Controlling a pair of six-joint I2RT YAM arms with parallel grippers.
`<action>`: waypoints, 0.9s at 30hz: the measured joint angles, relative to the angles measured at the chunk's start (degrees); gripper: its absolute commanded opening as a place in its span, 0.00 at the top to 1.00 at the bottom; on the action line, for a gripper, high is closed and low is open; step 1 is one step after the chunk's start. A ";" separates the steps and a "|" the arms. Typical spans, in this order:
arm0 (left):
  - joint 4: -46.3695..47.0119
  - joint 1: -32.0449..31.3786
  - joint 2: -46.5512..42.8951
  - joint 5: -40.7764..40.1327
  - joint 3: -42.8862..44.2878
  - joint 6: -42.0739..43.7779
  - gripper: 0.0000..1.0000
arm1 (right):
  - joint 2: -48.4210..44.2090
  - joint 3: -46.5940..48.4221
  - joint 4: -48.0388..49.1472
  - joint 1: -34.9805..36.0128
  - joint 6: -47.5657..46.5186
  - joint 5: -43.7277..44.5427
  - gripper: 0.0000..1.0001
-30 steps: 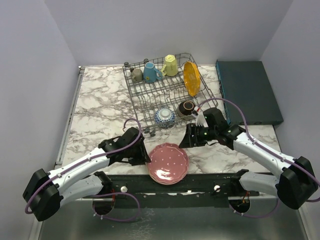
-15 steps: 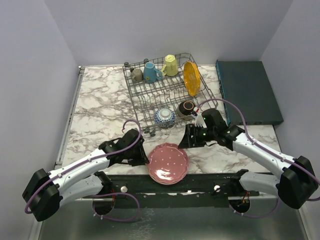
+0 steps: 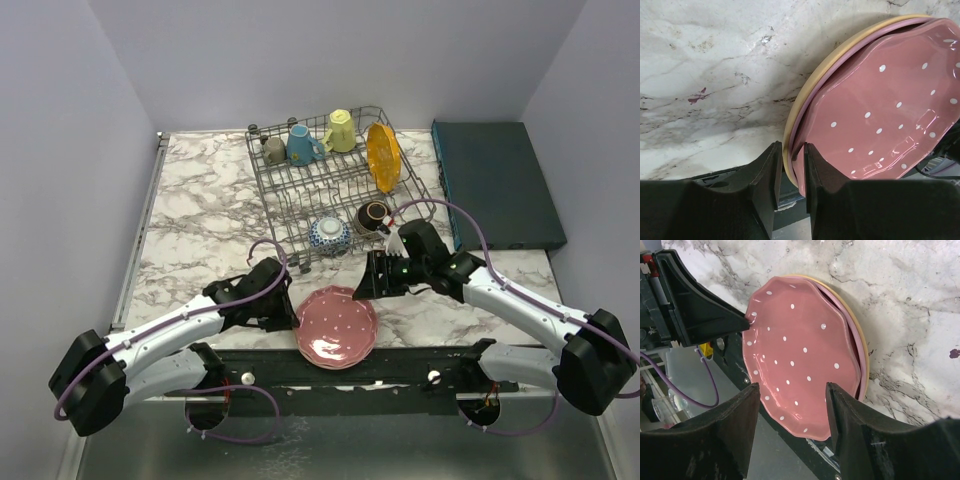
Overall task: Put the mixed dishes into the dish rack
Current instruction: Pick up the plate at the center of the board.
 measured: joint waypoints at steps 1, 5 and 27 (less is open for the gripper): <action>0.20 -0.07 0.39 0.00 0.00 0.07 0.72 | 0.00 0.00 0.02 -0.02 0.02 0.07 0.40; 0.74 -0.22 1.11 0.02 0.00 0.42 0.77 | 0.00 0.00 0.02 0.26 0.11 0.63 0.40; -0.83 -0.52 0.87 -0.09 1.73 2.27 1.00 | 0.00 0.00 0.04 1.11 0.48 1.51 0.40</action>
